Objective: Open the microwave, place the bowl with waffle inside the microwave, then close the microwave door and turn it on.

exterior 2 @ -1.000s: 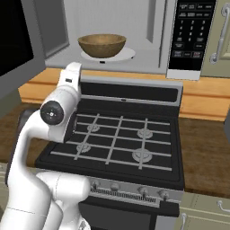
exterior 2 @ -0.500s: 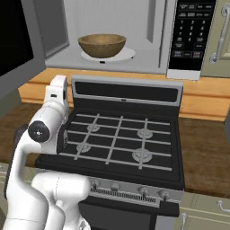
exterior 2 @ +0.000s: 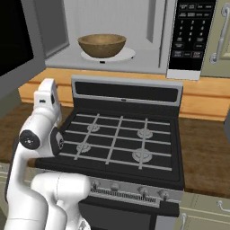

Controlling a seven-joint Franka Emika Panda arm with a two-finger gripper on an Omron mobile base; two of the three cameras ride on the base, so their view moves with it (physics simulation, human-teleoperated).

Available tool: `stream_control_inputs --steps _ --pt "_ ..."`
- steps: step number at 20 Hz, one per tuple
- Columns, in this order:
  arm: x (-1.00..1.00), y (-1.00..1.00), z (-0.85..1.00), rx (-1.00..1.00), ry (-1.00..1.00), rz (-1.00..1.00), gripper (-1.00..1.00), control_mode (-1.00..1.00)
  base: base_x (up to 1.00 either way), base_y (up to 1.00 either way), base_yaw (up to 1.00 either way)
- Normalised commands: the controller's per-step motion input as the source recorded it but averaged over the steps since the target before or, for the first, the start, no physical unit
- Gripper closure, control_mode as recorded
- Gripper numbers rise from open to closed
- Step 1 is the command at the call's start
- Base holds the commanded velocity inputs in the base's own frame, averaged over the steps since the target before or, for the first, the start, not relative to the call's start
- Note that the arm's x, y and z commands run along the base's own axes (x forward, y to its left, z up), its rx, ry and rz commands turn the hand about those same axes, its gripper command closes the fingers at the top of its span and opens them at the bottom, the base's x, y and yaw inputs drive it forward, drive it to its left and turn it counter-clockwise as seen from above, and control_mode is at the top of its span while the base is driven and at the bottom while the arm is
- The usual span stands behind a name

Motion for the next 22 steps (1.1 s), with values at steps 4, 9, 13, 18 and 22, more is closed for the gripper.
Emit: stream_control_inputs --steps 4,9,13,18,22 --pt "0.0 0.46 -0.31 -0.07 -0.1 0.0 -1.0 -1.0 0.0 0.0 0.0" --pt "0.0 0.38 -0.25 -0.02 -0.1 0.0 -1.0 -1.0 0.0 0.0 0.0" --pt "0.0 0.18 -0.16 0.0 -0.14 0.0 -1.0 -1.0 0.0 0.0 0.0" --pt "-0.09 0.13 -0.12 -0.01 -0.22 0.0 -1.0 -1.0 0.0 0.0 0.0" --pt "0.0 0.33 -0.26 -0.05 -0.17 0.0 -1.0 -1.0 0.0 0.0 0.0"
